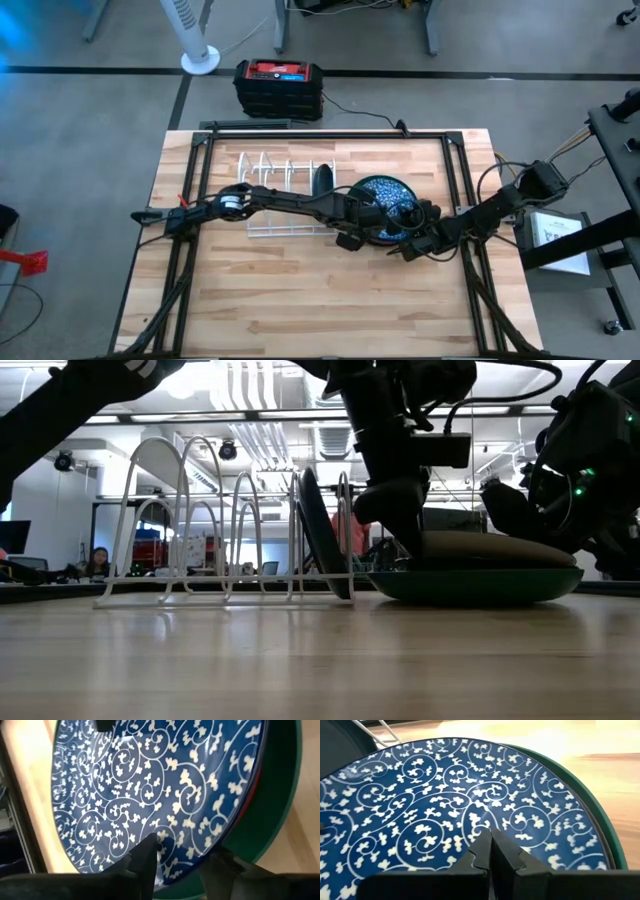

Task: Sort dishes
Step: Put the blue patterned plate into the dish rack

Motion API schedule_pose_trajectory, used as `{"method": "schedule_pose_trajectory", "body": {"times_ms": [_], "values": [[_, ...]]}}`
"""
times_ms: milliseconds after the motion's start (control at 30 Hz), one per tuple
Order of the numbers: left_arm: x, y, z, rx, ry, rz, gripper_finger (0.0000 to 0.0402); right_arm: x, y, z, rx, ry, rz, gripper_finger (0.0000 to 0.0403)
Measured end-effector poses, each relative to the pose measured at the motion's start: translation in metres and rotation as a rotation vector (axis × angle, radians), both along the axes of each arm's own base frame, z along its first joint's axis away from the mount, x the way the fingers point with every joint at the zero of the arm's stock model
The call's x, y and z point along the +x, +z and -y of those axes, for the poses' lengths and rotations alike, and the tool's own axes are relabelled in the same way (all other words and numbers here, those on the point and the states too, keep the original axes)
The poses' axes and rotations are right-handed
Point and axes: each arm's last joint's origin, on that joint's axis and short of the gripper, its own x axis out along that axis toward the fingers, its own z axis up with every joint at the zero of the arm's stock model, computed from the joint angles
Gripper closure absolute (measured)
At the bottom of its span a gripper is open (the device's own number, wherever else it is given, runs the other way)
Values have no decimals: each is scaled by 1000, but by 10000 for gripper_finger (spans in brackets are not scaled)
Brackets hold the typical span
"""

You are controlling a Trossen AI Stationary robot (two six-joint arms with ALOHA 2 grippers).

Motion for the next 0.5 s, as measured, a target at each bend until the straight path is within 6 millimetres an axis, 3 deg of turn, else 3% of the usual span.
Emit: {"method": "schedule_pose_trajectory", "body": {"times_ms": [333,500], "values": [[1,2,6,81,-12,7,357,1,1,0,-13,9,-1,403],[2,3,11,83,-27,11,364,2,2,0,-12,11,5,403]]}}
